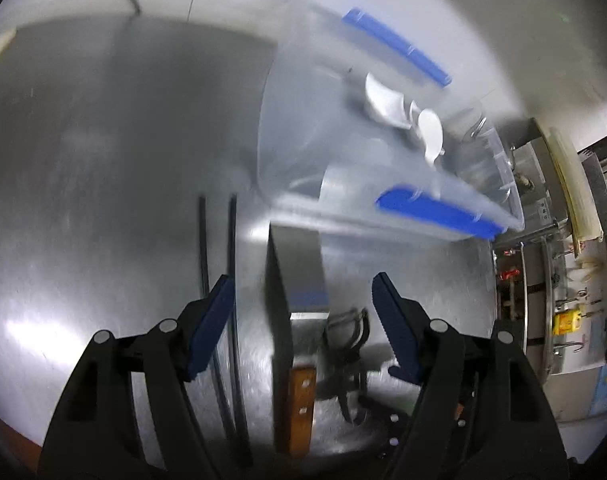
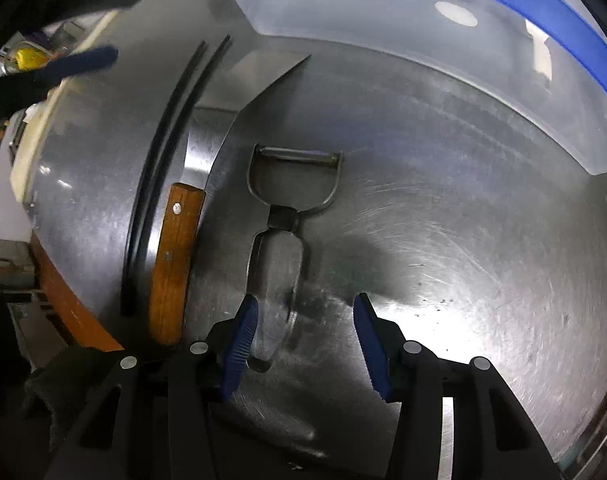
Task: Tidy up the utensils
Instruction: 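Move the right gripper to the peeler handle and close on it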
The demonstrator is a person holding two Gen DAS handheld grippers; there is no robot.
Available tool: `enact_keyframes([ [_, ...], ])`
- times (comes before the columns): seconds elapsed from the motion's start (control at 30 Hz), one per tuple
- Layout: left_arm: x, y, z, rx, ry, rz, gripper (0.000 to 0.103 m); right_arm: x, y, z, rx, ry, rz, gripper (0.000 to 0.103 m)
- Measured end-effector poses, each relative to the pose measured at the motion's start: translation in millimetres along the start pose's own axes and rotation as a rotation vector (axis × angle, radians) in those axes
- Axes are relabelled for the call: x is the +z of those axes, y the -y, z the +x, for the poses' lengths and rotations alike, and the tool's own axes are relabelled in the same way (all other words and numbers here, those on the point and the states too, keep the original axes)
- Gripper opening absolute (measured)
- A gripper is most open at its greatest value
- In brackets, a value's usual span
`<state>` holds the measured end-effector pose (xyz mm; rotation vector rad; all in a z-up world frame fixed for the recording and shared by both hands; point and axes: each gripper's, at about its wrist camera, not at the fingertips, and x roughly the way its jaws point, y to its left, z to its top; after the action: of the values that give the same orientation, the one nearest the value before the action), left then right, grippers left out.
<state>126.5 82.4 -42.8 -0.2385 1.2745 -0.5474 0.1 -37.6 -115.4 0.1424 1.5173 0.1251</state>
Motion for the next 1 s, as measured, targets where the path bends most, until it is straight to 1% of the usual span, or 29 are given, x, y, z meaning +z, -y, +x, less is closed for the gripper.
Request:
enact_keyframes([
  [0.03, -3.9, -3.3, -0.4, -0.009, -0.008, -0.006, 0.068, 1.1, -3.3, 4.0, -0.020, -0.010, 0.003, 0.046],
  [0.07, -7.1, -6.0, 0.4, -0.024, -0.018, -0.013, 0.068, 4.4, -6.8, 12.1, -0.027, -0.021, 0.005, 0.038],
  [0.1, -9.0, -7.6, 0.1, -0.036, -0.024, -0.017, 0.068, 1.7, -11.1, 17.7, -0.035, -0.024, 0.012, 0.034],
  [0.13, -10.7, -9.0, 1.6, -0.051, -0.030, -0.023, 0.068, 1.9, -13.6, 18.4, -0.052, -0.012, 0.014, 0.029],
  [0.2, -14.7, -8.0, 5.4, -0.070, -0.044, -0.021, 0.068, 3.7, -13.3, 21.5, -0.077, 0.002, 0.024, 0.016],
  [0.27, -16.5, -2.6, 11.7, -0.090, -0.065, -0.008, 0.068, 3.5, -9.4, 26.3, -0.054, 0.006, 0.066, 0.003],
  [0.3, -18.3, -0.3, 15.0, -0.094, -0.078, 0.005, 0.068, -4.5, -6.1, 27.1, -0.032, 0.012, 0.090, 0.003],
  [0.4, -24.1, 6.9, 26.0, -0.112, -0.124, 0.032, 0.068, -8.1, 15.6, 27.6, 0.060, 0.012, 0.193, 0.003],
  [0.43, -25.4, 9.4, 30.0, -0.123, -0.142, 0.032, 0.068, -10.8, 25.8, 28.6, 0.128, 0.014, 0.243, 0.003],
  [0.5, -28.8, 14.9, 39.9, -0.150, -0.182, 0.024, 0.068, -13.6, 48.3, 31.4, 0.233, 0.005, 0.310, 0.003],
  [0.53, -30.9, 18.0, 44.3, -0.156, -0.197, 0.023, 0.068, -17.3, 59.6, 33.1, 0.323, 0.003, 0.357, 0.003],
  [0.63, -40.6, 34.2, 61.1, -0.185, -0.256, 0.020, 0.068, -27.8, 86.9, 32.7, 0.476, -0.015, 0.441, 0.003],
  [0.73, -50.1, 49.8, 80.4, -0.234, -0.327, 0.005, 0.068, -35.3, 103.2, 34.3, 0.563, -0.023, 0.480, 0.003],
  [0.77, -53.2, 54.8, 87.1, -0.238, -0.344, 0.003, 0.068, -37.8, 108.6, 32.8, 0.578, -0.026, 0.486, 0.003],
  [0.87, -61.4, 67.7, 102.1, -0.226, -0.359, -0.001, 0.068, -40.8, 118.7, 33.0, 0.590, -0.033, 0.482, 0.003],
  [0.97, -66.9, 73.6, 110.0, -0.212, -0.350, -0.020, 0.067, -37.6, 120.8, 32.5, 0.586, -0.040, 0.464, 0.003],
  [1.0, -67.6, 74.9, 111.6, -0.196, -0.344, -0.024, 0.060, -40.5, 121.5, 24.7, 0.585, -0.042, 0.456, 0.003],
])
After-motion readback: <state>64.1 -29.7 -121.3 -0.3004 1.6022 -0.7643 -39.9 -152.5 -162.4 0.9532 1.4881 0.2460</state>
